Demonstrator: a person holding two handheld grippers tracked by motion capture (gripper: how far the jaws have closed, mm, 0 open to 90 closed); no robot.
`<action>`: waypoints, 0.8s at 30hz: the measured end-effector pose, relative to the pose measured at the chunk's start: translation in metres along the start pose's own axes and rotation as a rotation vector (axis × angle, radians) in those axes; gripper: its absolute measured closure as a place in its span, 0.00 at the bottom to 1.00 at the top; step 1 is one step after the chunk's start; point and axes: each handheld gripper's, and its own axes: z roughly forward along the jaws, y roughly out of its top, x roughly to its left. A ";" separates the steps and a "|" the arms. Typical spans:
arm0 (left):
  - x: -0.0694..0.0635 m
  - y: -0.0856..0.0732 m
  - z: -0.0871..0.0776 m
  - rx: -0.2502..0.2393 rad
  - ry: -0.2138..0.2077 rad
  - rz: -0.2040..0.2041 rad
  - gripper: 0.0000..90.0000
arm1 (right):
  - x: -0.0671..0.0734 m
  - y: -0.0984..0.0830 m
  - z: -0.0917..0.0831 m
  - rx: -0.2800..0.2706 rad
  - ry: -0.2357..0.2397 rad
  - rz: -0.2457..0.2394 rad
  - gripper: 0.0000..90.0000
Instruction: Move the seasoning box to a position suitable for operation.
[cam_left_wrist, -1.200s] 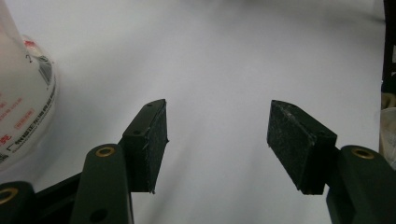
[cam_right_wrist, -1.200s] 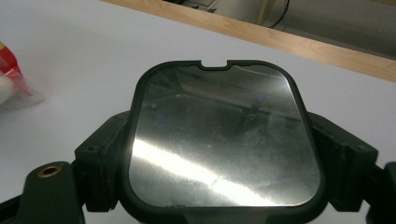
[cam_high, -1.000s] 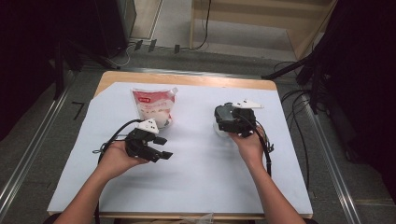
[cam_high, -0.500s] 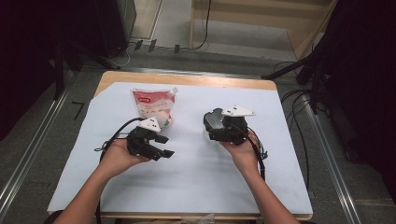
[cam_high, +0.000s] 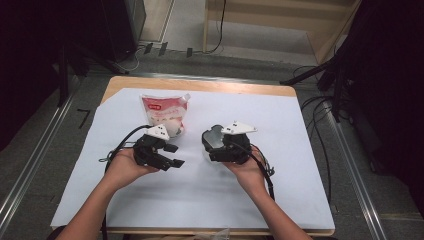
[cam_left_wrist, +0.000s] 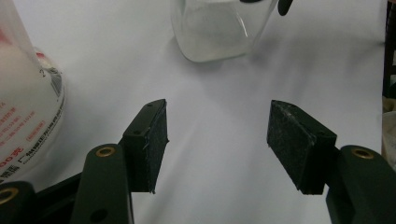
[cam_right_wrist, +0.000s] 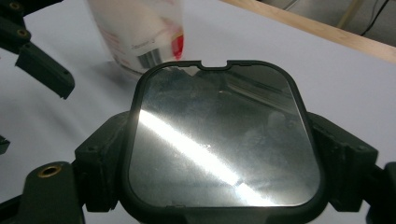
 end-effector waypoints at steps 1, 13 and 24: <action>0.000 0.000 0.000 -0.002 0.000 -0.002 0.44 | 0.002 -0.001 0.002 0.002 0.005 -0.005 0.20; 0.001 -0.001 0.000 0.000 0.006 -0.008 0.44 | 0.025 -0.015 0.013 0.008 0.020 -0.068 0.20; 0.001 0.000 0.001 0.008 0.005 0.004 0.44 | 0.021 -0.025 0.008 0.004 0.036 -0.042 0.19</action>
